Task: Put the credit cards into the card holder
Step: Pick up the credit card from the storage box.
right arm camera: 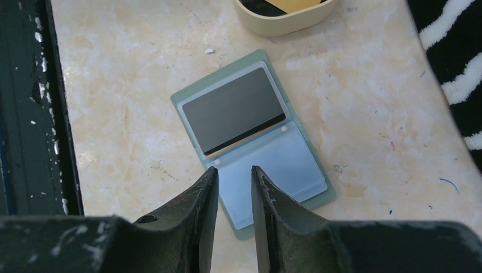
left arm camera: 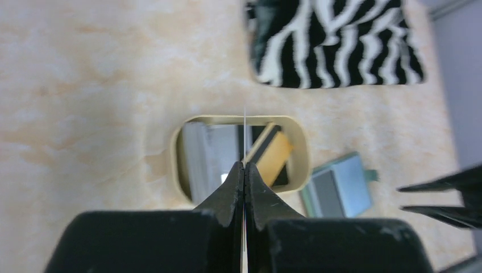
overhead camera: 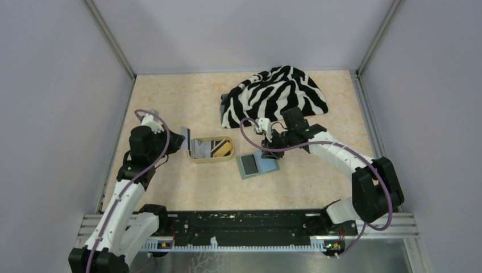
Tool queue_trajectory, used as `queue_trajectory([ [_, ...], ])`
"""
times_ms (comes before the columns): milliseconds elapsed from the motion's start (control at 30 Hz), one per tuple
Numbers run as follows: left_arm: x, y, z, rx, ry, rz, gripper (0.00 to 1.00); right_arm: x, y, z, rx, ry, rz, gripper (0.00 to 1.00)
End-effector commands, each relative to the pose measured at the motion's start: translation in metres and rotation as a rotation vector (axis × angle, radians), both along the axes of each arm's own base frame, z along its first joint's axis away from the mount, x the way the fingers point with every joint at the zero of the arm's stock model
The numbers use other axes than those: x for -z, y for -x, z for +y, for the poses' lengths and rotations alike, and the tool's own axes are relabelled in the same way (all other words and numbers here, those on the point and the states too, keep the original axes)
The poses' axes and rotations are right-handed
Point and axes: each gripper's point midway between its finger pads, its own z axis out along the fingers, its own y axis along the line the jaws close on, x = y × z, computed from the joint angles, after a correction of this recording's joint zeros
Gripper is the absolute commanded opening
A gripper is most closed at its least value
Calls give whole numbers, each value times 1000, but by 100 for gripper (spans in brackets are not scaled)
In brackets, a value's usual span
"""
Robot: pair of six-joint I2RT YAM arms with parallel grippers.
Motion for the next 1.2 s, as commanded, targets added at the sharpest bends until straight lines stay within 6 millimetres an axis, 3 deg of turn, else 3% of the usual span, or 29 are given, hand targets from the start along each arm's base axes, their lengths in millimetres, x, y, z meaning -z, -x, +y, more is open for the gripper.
queue_trajectory([
  [0, -41, 18, -53, 286, 204, -211, 0, -33, 2, 17, -52, -132, -8, 29],
  [100, -56, 38, -77, 408, 413, -305, 0, -44, 14, 27, -92, -217, 52, 31],
  [200, -57, 53, -84, 451, 541, -367, 0, -55, 24, 37, -111, -304, 129, 38],
  [367, -66, 63, -86, 446, 604, -450, 0, -73, 34, 50, -118, -435, 247, 54],
  [500, -77, 68, -104, 465, 617, -497, 0, -82, 36, 55, -117, -498, 296, 61],
  [700, -78, 76, -142, 466, 646, -535, 0, -85, 43, 59, -131, -530, 361, 62],
  [967, -87, 78, -168, 472, 719, -569, 0, -85, 55, 71, -148, -546, 393, 64],
  [1167, -92, 78, -183, 502, 745, -573, 0, -83, 52, 81, -86, -554, 442, 62],
])
